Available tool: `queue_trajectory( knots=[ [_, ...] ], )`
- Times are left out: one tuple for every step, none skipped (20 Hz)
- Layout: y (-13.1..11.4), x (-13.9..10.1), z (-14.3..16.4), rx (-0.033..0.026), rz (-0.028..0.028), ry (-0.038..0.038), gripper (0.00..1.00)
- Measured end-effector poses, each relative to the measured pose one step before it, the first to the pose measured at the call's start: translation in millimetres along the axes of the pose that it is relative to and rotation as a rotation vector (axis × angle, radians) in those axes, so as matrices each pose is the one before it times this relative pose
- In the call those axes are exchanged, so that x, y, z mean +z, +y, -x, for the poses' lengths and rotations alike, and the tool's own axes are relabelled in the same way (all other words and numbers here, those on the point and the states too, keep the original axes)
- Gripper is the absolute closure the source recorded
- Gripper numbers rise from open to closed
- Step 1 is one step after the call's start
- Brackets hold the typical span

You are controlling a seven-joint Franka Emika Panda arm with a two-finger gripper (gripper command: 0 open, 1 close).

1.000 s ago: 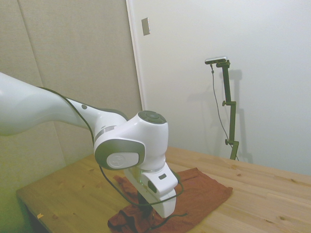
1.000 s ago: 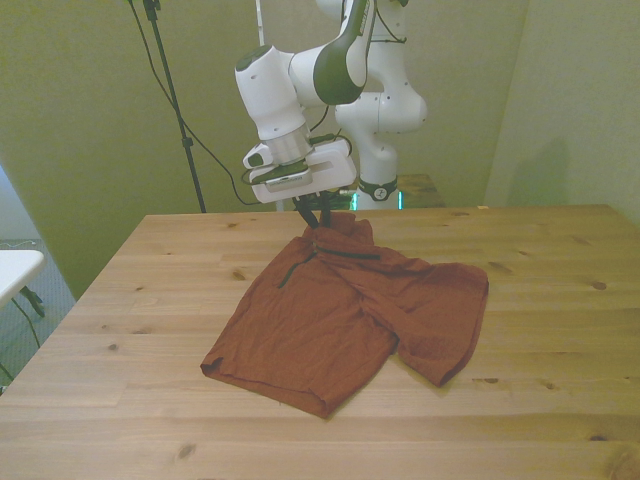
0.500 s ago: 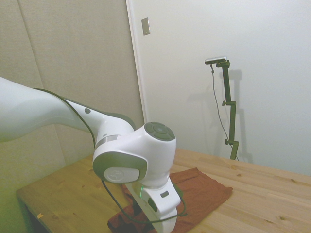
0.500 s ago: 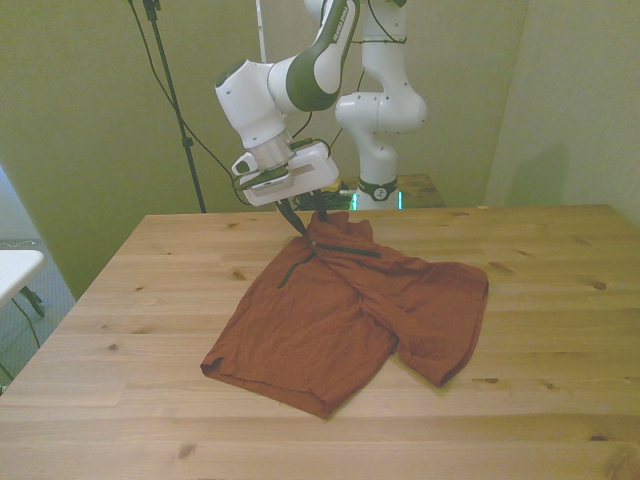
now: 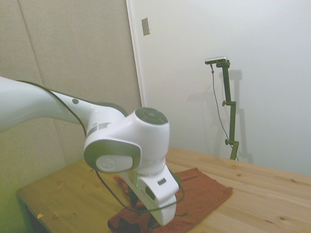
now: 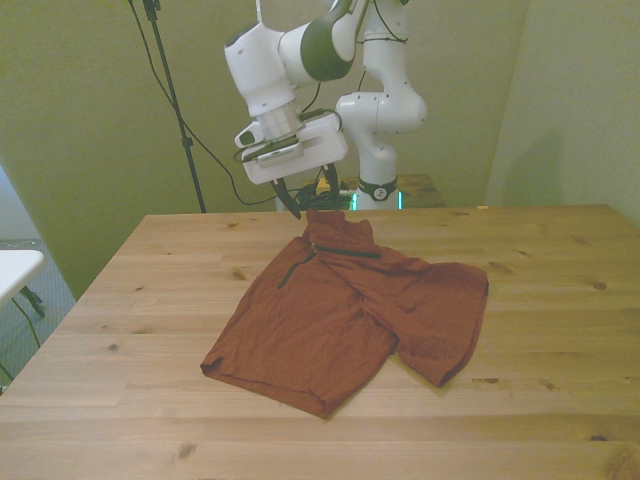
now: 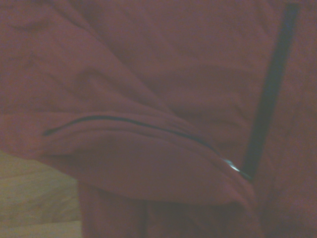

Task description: Fold the shorts

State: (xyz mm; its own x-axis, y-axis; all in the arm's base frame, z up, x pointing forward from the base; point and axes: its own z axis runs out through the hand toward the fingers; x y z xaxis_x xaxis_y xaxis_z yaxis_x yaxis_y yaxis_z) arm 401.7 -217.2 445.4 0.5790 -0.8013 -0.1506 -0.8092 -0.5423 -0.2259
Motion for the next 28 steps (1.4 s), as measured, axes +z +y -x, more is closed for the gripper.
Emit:
queue_trajectory(
  knots=[
    [-18.71, -7.79, 12.03, -0.03420, 0.01760, 0.02579, 0.00],
    [-19.96, -5.72, 13.08, -0.03437, 0.01424, 0.02101, 0.00],
    [-19.42, -3.85, 12.36, -0.03625, 0.02190, 0.02764, 0.00],
    [-19.65, -1.86, 11.19, -0.03109, 0.02858, 0.04332, 0.00],
    [-19.06, 2.03, 10.42, -0.02426, 0.02287, 0.04587, 0.00],
    [-17.41, 7.17, 10.94, -0.02556, 0.02200, 0.04749, 0.00],
    [-15.77, 11.24, 13.32, -0.03050, 0.02365, 0.04299, 0.00],
    [-13.56, 12.71, 15.34, -0.03119, 0.02478, 0.03942, 0.00],
    [-12.25, 11.13, 16.71, -0.03668, 0.02459, 0.03879, 0.00],
    [-11.56, 8.53, 17.53, -0.04150, 0.02340, 0.03544, 0.00],
    [-10.93, 6.96, 17.18, -0.04904, 0.02326, 0.03639, 0.00],
    [-10.05, 6.67, 16.11, -0.04772, 0.01807, 0.03465, 0.00],
    [-9.39, 6.71, 14.95, -0.04784, 0.01549, 0.03606, 0.00],
    [-10.28, 5.69, 13.84, -0.05217, 0.01462, 0.04135, 0.00],
    [-10.91, 2.95, 11.28, -0.05087, 0.01145, 0.04346, 0.00],
    [-10.76, 0.57, 6.69, -0.04642, 0.00981, 0.04337, 0.00],
    [-10.04, -1.16, 3.23, -0.04276, 0.00629, 0.04508, 0.00],
    [-9.85, -1.51, 0.89, -0.04163, 0.00508, 0.04612, 0.00],
    [-8.34, -1.41, -1.46, -0.03874, 0.00356, 0.04811, 0.00],
    [-7.14, -1.43, -2.90, -0.03577, 0.00458, 0.04695, 0.00],
    [-5.72, -1.40, -3.99, -0.03388, 0.00341, 0.05054, 0.00],
    [-3.56, -0.16, -3.31, -0.02819, 0.00368, 0.04588, 0.00],
    [-2.32, 0.18, -2.56, -0.02485, 0.00384, 0.04571, 0.00],
    [-1.42, 1.24, -1.47, -0.01694, 0.00595, 0.04143, 0.00],
    [-0.84, 2.23, -0.31, -0.00863, 0.00693, 0.03527, 0.00],
    [-1.20, 4.30, 2.16, -0.00390, 0.00609, 0.02454, 0.00],
    [-2.49, 5.79, 4.41, -0.00044, -0.00109, 0.01398, 0.00],
    [-3.19, 6.42, 5.14, 0.00184, -0.00685, 0.00105, 0.00]
  ],
)
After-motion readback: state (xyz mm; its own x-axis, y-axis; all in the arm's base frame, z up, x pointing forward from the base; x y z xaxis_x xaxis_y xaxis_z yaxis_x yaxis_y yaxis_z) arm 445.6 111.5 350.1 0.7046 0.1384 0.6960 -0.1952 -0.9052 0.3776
